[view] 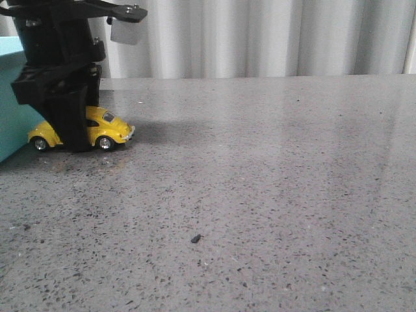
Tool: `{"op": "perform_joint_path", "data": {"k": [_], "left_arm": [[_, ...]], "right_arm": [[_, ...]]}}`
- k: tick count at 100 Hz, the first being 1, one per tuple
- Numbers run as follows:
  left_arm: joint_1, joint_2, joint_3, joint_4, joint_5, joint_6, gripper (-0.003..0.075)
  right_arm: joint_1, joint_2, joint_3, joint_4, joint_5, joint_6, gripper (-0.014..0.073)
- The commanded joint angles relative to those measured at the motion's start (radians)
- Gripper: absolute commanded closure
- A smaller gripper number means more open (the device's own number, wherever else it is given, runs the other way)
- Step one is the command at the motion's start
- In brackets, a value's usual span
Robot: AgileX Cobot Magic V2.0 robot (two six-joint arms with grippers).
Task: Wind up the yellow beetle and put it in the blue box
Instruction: 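Lift the yellow car with the left gripper over the blue box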
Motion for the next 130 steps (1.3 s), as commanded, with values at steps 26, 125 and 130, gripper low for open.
{"op": "perform_joint_path", "data": {"k": [26,125,130], "left_arm": [[-0.002,-0.048,-0.175,-0.011,0.064,-0.01,0.0687],[0.336,-0.224,-0.475,0.038,0.076,-0.551,0.0699],[0.37,-0.224,-0.459,0.03,0.076,-0.551,0.0699]], "right_arm": [[0.0,0.008,-0.022,-0.01,-0.071,-0.005,0.0635],[0.0,0.008,-0.022,-0.01,-0.079,-0.005,0.0635],[0.0,0.008,-0.022,-0.01,-0.079,-0.005,0.0635]]}}
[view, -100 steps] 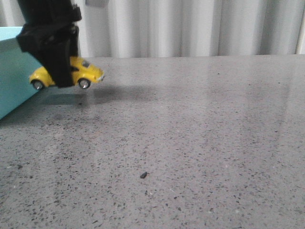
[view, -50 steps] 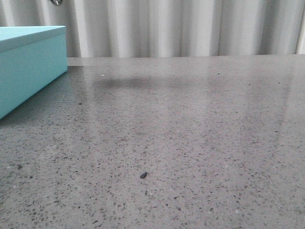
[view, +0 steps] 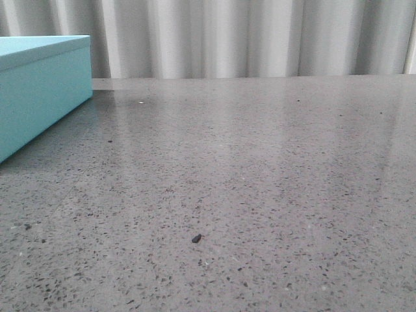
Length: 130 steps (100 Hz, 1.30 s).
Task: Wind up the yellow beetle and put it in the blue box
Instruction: 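Lift the yellow car with the left gripper over the blue box, then lower the car into the blue box and open the left gripper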
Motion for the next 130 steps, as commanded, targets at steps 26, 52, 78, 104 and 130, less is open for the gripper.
{"op": "perform_joint_path", "data": {"k": [26,52,78,104,130], "left_arm": [[0.191,-0.049,0.18,-0.12,0.003,-0.03,0.0699],[0.241,-0.027,0.348,-0.14,-0.025,-0.03,0.0699],[0.242,0.025,0.361,-0.214,-0.035,-0.03,0.0699],[0.242,0.072,0.363,-0.261,-0.021,-0.03,0.0692],[0.242,0.072,0.374,-0.257,-0.036,-0.028,0.0477]], "right_arm": [[0.0,0.008,-0.022,-0.01,-0.07,-0.005,0.0635],[0.0,0.011,-0.022,-0.01,-0.078,-0.005,0.0635],[0.0,0.011,-0.022,-0.01,-0.078,-0.005,0.0635],[0.0,0.011,-0.022,-0.01,-0.078,-0.005,0.0635],[0.0,0.011,-0.022,-0.01,-0.078,-0.005,0.0635]]}}
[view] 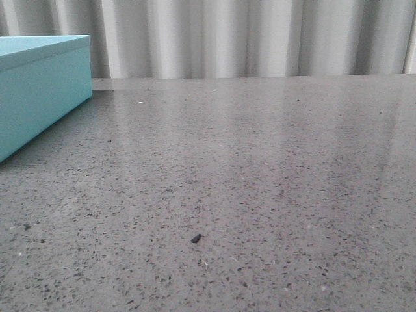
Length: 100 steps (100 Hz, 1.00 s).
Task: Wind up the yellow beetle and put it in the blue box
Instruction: 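Lower the car into the blue box and open the left gripper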
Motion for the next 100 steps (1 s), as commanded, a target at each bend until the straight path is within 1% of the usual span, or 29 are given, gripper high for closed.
{"op": "perform_joint_path", "data": {"k": [1,4,5,14,34,53,71,100], "left_arm": [[0.001,-0.043,-0.022,-0.029,-0.013,-0.008,0.0469],[0.001,-0.043,-0.022,-0.029,-0.013,-0.008,0.044],[0.001,-0.043,-0.022,-0.029,-0.013,-0.008,0.0419],[0.001,-0.043,-0.022,-0.029,-0.006,-0.008,0.0371],[0.001,-0.043,-0.022,-0.029,0.026,-0.008,0.0361],[0.001,-0.043,-0.022,-0.029,0.026,-0.008,0.0356],[0.001,-0.043,-0.022,-0.029,0.017,-0.008,0.0254],[0.001,-0.055,-0.022,-0.034,0.027,-0.016,0.0273]], "right_arm": [[0.0,0.011,-0.022,-0.01,-0.078,-0.005,0.0635],[0.0,0.011,-0.022,-0.01,-0.078,-0.005,0.0635],[0.0,0.011,-0.022,-0.01,-0.078,-0.005,0.0635],[0.0,0.011,-0.022,-0.01,-0.078,-0.005,0.0635],[0.0,0.011,-0.022,-0.01,-0.078,-0.005,0.0635],[0.0,0.011,-0.022,-0.01,-0.077,-0.005,0.0635],[0.0,0.011,-0.022,-0.01,-0.063,-0.005,0.0635],[0.0,0.011,-0.022,-0.01,-0.055,-0.005,0.0635]]}}
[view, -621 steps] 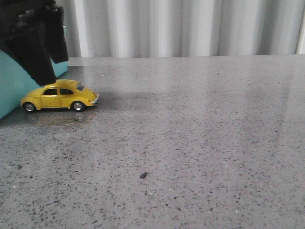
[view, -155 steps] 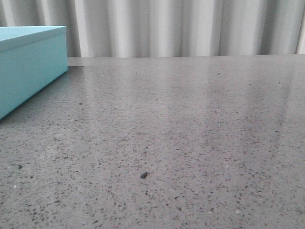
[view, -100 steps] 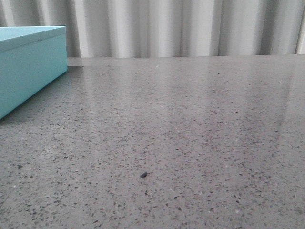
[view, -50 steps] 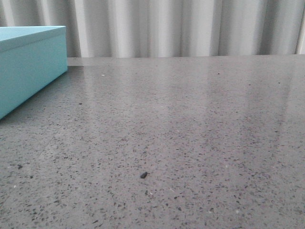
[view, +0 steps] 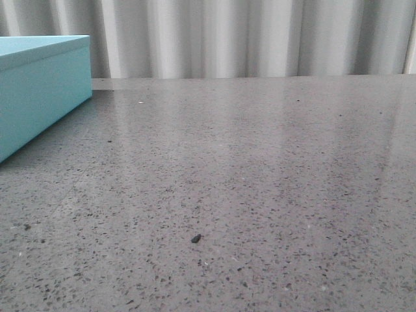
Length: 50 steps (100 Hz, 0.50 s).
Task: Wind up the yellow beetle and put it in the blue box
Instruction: 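Lower the car into the blue box and open the left gripper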
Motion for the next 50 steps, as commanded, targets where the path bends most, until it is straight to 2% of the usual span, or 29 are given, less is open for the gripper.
{"op": "perform_joint_path", "data": {"k": [1,9,15,16,17,20,22,23,27,50], "left_arm": [[0.001,-0.056,-0.022,-0.034,0.028,-0.018,0.0281],[0.001,-0.08,-0.022,-0.072,0.02,-0.017,0.0364],[0.001,-0.105,-0.022,-0.106,0.003,-0.017,0.05],[0.001,-0.109,-0.022,-0.108,0.001,-0.017,0.05],[0.001,-0.114,-0.022,-0.113,-0.001,-0.015,0.0546],[0.001,-0.127,-0.022,-0.126,-0.007,-0.012,0.0592],[0.001,-0.136,-0.022,-0.138,-0.01,-0.006,0.0654],[0.001,-0.139,-0.022,-0.142,-0.012,-0.001,0.0654],[0.001,-0.158,-0.022,-0.167,-0.018,0.014,0.0744],[0.001,-0.258,-0.017,-0.211,-0.058,0.029,0.0741]], "right_arm": [[0.0,0.011,-0.022,-0.01,-0.067,-0.005,0.0635],[0.0,0.011,-0.022,-0.015,-0.067,-0.005,0.0635],[0.0,0.009,-0.022,-0.032,-0.064,-0.005,0.0635],[0.0,0.009,-0.022,-0.037,-0.064,-0.005,0.0635],[0.0,0.009,-0.022,-0.04,-0.062,-0.005,0.0635],[0.0,0.009,-0.022,-0.051,-0.058,-0.005,0.0635],[0.0,0.009,-0.022,-0.054,-0.054,-0.005,0.0635],[0.0,0.009,-0.022,-0.056,-0.052,-0.005,0.0635],[0.0,0.009,-0.022,-0.058,-0.047,-0.005,0.0635],[0.0,-0.021,0.021,-0.1,-0.051,-0.005,0.0635]]}}
